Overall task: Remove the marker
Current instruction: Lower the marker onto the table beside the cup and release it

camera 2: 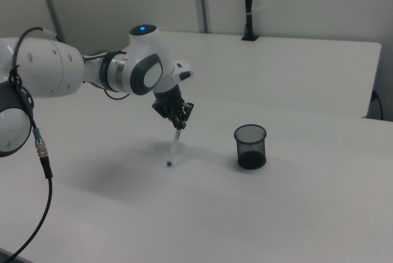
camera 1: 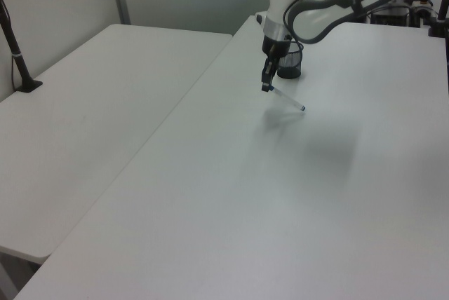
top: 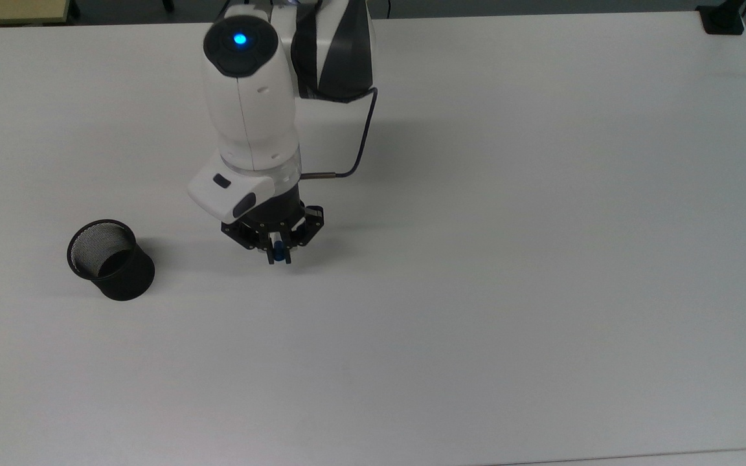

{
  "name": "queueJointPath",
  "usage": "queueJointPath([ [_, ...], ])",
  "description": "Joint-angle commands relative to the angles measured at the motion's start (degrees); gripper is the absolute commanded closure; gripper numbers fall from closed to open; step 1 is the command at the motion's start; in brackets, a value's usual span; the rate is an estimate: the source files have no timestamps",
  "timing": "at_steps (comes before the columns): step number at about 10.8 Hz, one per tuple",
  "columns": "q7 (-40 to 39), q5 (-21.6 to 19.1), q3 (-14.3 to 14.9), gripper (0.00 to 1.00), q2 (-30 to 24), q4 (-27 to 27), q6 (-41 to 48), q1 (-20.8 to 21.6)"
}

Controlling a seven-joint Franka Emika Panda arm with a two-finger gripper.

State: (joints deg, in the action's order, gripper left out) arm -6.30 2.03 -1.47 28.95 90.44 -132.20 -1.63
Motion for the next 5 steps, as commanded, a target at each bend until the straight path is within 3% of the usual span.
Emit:
queueJointPath([
  [1, -0.3, -1.2, 0.6, 0.32, 0.5, -0.3, -2.6, 1.5],
  [2, 1.0, -1.2, 0.6, 0.0, -0.1, -0.3, -2.2, 1.7],
  [4, 4.5, -1.1, 0.7, 0.0, -4.6, 0.3, 0.4, 3.5],
  [5, 5.4, -0.7, 0.8, 0.0, -7.0, 0.2, 6.6, 4.6],
])
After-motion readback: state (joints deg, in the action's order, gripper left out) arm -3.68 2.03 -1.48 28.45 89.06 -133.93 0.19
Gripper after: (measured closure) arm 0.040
